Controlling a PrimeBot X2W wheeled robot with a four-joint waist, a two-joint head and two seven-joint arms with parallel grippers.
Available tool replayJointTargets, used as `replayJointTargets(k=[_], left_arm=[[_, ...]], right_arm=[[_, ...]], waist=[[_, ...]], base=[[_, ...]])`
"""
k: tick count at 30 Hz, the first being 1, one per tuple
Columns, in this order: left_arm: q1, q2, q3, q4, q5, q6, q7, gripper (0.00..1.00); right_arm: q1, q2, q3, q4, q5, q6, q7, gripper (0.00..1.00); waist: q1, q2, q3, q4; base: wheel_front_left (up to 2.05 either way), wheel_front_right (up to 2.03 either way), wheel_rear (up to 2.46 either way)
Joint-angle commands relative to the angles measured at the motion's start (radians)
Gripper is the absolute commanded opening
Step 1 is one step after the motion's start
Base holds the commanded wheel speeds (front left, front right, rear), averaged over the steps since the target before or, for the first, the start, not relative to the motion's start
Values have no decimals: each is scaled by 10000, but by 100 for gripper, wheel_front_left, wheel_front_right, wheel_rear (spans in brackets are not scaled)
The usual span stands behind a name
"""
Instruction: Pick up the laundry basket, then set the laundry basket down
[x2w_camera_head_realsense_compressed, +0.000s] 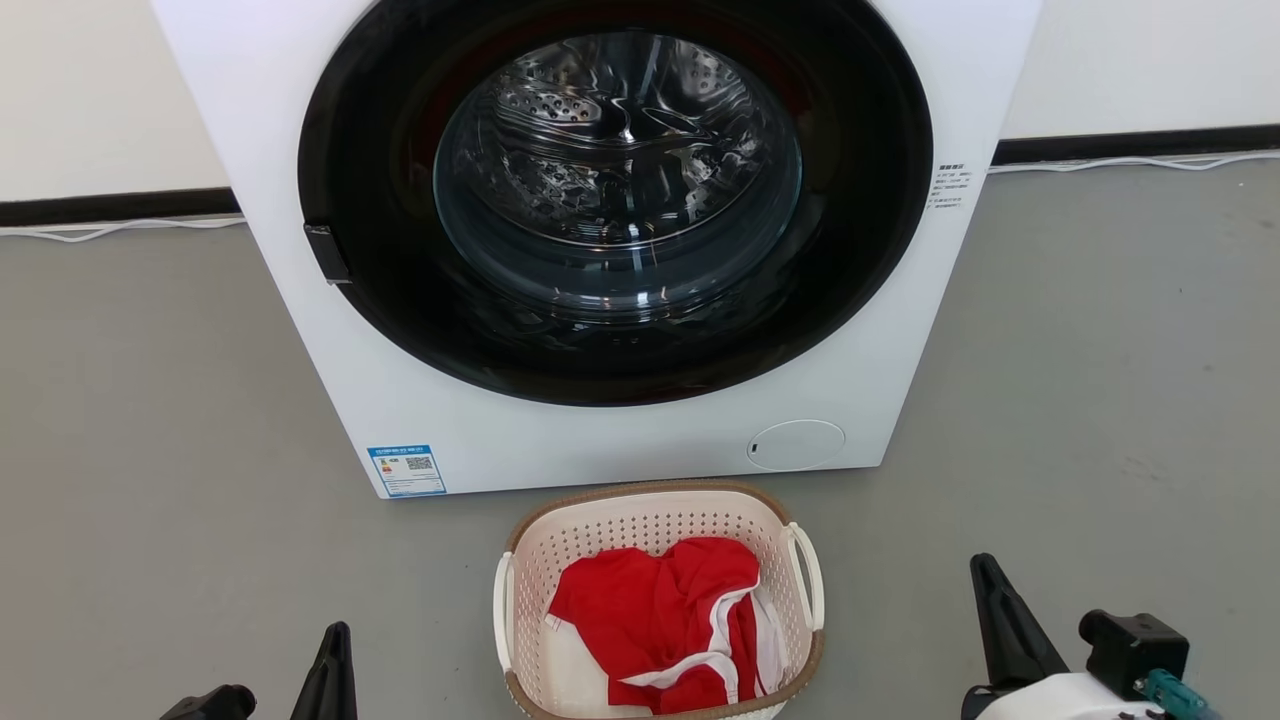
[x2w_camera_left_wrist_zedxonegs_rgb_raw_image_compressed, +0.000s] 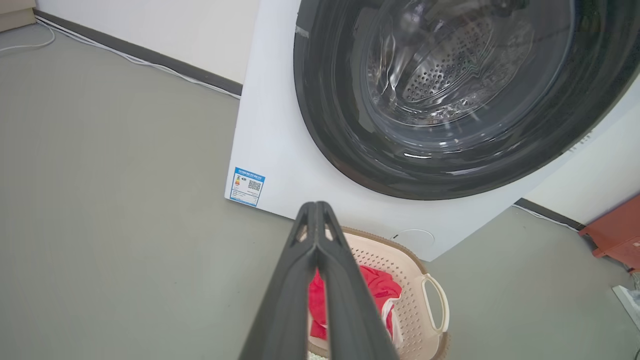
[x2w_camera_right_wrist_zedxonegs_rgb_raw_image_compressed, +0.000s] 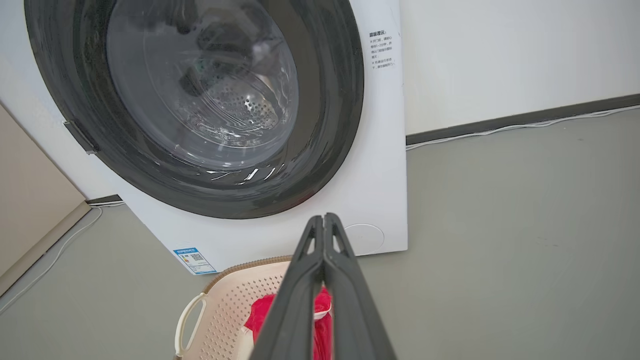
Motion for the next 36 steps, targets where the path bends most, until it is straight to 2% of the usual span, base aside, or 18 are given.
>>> replayJointTargets(k=[1,36], left_arm=[[-428,68,89,-271,-391,-55,62,0],[-962,117,227,-356,-4268,-235,1086,0]], right_arm=[[-395,-21,-52,-282,422,11,77,0],[-656,-27,-367,-510,4968,31,1087,0]], waist=[[-2,0,0,9],[-2,0,3,159]], base=[[0,0,0],[0,0,0]])
